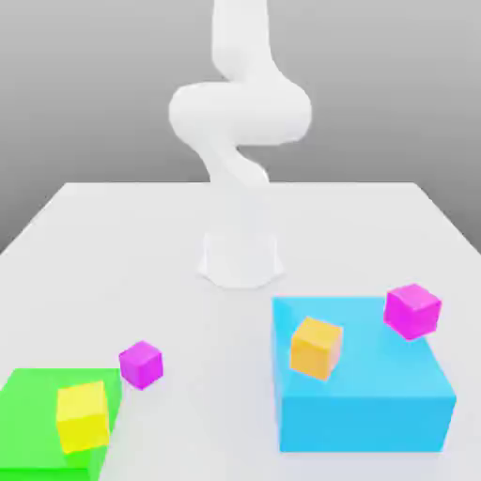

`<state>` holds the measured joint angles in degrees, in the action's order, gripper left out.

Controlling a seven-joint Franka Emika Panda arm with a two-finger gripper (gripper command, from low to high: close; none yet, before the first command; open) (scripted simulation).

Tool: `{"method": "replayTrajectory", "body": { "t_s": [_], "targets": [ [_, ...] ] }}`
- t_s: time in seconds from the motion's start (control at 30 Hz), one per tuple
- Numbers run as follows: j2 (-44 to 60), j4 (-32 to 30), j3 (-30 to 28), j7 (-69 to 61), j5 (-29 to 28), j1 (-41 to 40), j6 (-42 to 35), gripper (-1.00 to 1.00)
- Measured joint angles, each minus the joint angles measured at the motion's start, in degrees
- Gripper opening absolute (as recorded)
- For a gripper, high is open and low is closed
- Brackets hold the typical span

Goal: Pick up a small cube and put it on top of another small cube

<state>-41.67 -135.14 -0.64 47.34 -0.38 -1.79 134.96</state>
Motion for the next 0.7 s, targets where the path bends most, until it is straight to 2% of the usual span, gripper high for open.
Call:
{"method": "replayTrajectory", "body": {
  "t_s": [0.5, 0.6, 0.7],
  "targets": [
    [31.3, -23.4, -6.1, 10.1, -1.5, -12.4, 23.1, 0.00],
    [38.6, -28.4, -8.1, 11.4, -0.5, -14.9, 28.4, 0.00],
    [45.1, -29.5, -7.4, 9.6, 3.0, -15.6, 33.4, 0.00]
  ]
}}
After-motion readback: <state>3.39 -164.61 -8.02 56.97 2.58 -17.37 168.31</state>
